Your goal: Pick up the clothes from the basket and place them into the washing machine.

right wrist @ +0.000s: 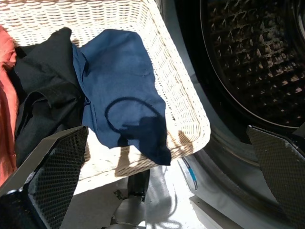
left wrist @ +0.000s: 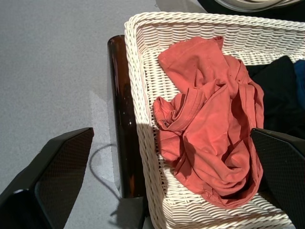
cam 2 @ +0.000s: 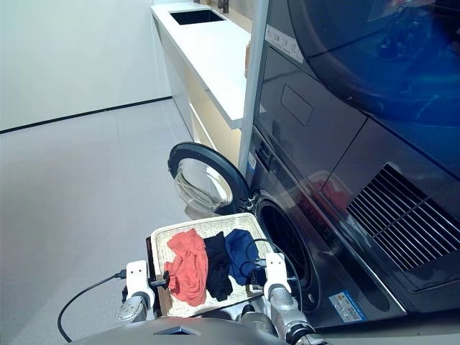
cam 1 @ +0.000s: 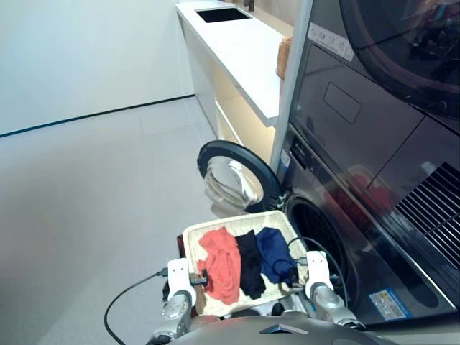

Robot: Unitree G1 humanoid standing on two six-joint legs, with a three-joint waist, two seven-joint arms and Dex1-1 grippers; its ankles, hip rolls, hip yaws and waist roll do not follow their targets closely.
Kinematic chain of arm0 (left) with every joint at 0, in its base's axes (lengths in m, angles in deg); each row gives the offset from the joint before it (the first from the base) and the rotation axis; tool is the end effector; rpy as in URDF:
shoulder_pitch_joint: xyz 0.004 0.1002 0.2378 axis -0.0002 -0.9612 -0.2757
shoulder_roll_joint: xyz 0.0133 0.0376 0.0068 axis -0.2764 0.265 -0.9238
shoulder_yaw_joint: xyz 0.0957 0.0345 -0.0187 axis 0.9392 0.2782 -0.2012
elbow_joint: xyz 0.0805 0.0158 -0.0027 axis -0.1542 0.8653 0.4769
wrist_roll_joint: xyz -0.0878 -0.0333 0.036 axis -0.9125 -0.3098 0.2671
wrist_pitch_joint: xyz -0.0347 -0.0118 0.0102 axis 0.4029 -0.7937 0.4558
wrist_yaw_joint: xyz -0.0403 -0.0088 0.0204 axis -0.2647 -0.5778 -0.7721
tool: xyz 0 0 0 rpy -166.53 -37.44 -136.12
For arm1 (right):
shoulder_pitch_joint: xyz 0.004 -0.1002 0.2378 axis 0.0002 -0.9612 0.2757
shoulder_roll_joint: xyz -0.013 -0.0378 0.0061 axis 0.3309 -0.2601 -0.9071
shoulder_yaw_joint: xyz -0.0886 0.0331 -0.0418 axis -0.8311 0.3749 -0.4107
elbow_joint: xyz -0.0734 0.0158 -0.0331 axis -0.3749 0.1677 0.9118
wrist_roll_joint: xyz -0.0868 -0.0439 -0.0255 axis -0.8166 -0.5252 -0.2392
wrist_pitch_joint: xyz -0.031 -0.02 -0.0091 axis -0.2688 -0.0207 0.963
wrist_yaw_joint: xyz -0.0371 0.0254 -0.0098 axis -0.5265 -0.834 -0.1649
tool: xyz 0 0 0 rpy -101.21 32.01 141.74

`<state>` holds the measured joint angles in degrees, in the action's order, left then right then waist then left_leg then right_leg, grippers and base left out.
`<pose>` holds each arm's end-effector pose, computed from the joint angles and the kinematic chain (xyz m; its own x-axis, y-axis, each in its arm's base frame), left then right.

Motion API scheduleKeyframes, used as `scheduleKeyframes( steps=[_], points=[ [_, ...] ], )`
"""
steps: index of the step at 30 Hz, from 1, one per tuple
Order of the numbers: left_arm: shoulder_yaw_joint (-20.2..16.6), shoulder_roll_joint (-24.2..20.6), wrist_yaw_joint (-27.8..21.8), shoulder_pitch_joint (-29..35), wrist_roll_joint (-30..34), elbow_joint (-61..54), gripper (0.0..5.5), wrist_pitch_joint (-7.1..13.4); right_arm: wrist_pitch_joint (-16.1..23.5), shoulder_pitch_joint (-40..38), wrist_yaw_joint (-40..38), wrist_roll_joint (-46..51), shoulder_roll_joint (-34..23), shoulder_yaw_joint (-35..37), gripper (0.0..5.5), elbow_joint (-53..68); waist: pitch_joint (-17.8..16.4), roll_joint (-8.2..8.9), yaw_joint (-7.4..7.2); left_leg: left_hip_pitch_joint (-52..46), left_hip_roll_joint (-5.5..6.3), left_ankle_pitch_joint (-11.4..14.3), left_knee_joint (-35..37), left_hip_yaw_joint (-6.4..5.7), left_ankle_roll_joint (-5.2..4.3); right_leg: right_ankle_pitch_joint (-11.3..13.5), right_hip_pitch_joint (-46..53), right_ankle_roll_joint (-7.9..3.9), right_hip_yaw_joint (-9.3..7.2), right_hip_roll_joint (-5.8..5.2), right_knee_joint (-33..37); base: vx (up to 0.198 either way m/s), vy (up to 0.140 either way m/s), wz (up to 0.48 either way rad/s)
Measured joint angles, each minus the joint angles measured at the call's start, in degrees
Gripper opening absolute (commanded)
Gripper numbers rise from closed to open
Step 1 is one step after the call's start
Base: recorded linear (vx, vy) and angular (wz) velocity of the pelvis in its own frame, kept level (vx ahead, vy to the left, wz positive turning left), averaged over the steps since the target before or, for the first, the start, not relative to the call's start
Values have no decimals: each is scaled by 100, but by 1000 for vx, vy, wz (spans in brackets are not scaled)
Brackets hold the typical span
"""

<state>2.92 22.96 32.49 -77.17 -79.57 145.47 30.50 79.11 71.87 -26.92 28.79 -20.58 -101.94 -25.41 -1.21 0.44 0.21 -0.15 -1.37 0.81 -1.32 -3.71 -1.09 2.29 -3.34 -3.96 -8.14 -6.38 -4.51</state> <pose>0.0931 0.1626 -0.1094 0.6866 0.0888 -0.7216 -0.1722 0.9841 -0.0427 0.1131 -0.1685 -0.1053 0.6811 -0.0807 -0.7278 0.0118 0.9950 -0.0992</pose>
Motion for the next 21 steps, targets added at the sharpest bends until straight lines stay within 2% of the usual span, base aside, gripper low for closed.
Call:
scheduleKeyframes(
  steps=[6, 12, 21],
  points=[
    [0, 0, -22, 2, -6, 0, 550, 0, 0, 1, 2, 0, 0, 1, 550, 0, -14, -15, -1, 3, 0, -23, 26, -8, -30, 5, 16, -5, -17, 3, 61, 0, 0, 0],
    [0, 1, -20, 36, -7, 0, 550, 0, 0, 4, 3, 0, -1, 2, 550, 0, -129, -55, -3, -22, -4, -24, 26, -68, -36, 5, 94, -4, -78, 4, 109, 0, 0, 0],
    [0, 2, -22, 38, -4, 6, 550, -1, 0, 4, 4, -1, -5, 2, 550, 3, -132, -52, -6, -16, -6, -23, 37, -69, -36, 5, 94, -5, -81, 6, 130, 0, 0, 0]
  ],
)
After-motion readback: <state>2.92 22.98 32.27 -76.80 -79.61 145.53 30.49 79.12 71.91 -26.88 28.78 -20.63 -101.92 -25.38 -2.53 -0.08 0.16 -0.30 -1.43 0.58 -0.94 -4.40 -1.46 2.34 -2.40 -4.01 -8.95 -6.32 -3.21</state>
